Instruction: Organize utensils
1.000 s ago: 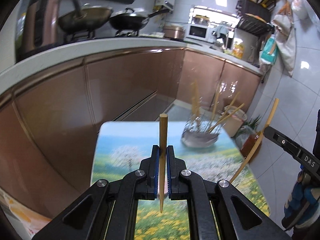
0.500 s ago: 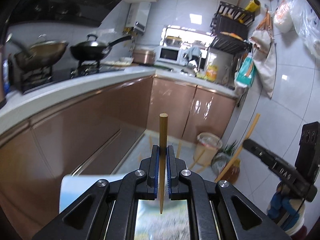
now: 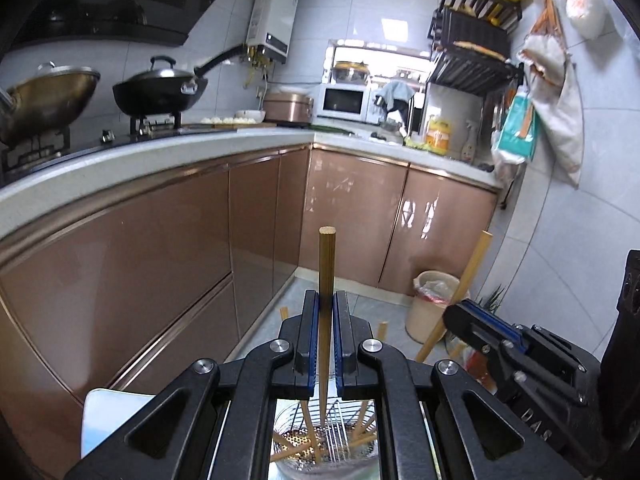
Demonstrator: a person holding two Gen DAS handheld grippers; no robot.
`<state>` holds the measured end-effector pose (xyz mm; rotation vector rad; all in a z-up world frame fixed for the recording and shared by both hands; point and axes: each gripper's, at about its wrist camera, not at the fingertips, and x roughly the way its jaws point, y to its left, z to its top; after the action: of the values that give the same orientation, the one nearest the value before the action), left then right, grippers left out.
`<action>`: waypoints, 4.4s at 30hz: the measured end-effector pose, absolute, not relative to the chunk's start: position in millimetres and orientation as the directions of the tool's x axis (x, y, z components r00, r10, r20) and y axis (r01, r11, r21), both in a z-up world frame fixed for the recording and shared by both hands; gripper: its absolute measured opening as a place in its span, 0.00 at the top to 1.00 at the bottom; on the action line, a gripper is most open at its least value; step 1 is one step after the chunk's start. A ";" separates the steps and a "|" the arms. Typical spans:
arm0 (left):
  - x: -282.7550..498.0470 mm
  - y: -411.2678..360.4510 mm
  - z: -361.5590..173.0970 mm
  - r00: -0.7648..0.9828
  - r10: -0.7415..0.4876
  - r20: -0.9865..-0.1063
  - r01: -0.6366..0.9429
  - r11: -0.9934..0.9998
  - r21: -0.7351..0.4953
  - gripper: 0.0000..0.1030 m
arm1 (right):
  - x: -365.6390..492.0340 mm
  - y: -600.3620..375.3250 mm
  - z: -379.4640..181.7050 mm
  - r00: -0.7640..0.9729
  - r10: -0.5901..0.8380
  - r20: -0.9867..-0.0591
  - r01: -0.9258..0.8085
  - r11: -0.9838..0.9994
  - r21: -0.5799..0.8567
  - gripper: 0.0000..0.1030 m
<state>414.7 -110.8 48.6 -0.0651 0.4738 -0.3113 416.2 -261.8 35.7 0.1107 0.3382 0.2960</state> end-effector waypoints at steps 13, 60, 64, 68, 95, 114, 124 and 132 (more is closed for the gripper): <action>440.3 -125.6 -13.2 0.792 -0.276 -0.544 0.254 0.960 -0.117 0.93 | 438.4 -248.3 -27.4 0.864 0.300 -0.405 -0.269 0.954 0.133 0.94; 159.2 -9.2 58.6 0.933 0.033 -0.359 -0.029 0.999 0.017 0.32 | 188.0 -254.6 24.1 0.892 0.233 -0.386 -0.200 0.972 0.124 0.76; 145.3 1.9 53.6 0.933 0.050 -0.356 -0.051 0.999 0.009 0.32 | 178.6 -251.2 22.9 0.889 0.236 -0.393 -0.205 0.971 0.120 0.76; 143.1 11.0 49.4 0.928 0.056 -0.369 -0.061 0.998 -0.001 0.32 | 173.9 -246.4 16.8 0.880 0.239 -0.410 -0.209 0.971 0.119 0.76; 232.4 90.8 -68.3 0.684 0.014 -0.730 -0.158 0.979 -0.129 0.29 | 251.4 -202.3 -69.1 0.723 0.290 -0.627 -0.256 0.955 0.147 0.63; 326.1 83.7 -174.3 0.361 -0.120 -0.925 -0.190 0.961 -0.200 0.30 | 316.2 -142.3 -189.4 0.323 0.386 -0.864 -0.328 0.902 0.281 0.63; 342.7 75.6 -186.3 0.304 -0.125 -0.944 -0.191 0.963 -0.189 0.49 | 321.5 -126.4 -194.7 0.301 0.347 -0.888 -0.320 0.914 0.249 0.68; 352.0 56.2 -188.0 0.293 -0.095 -0.951 -0.170 0.974 -0.150 0.69 | 322.5 -109.6 -196.0 0.299 0.315 -0.901 -0.326 0.921 0.213 0.83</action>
<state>352.0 56.2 -188.0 -0.2397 1.2756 0.0503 322.5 -109.6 -196.0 -0.0108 1.1933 0.4251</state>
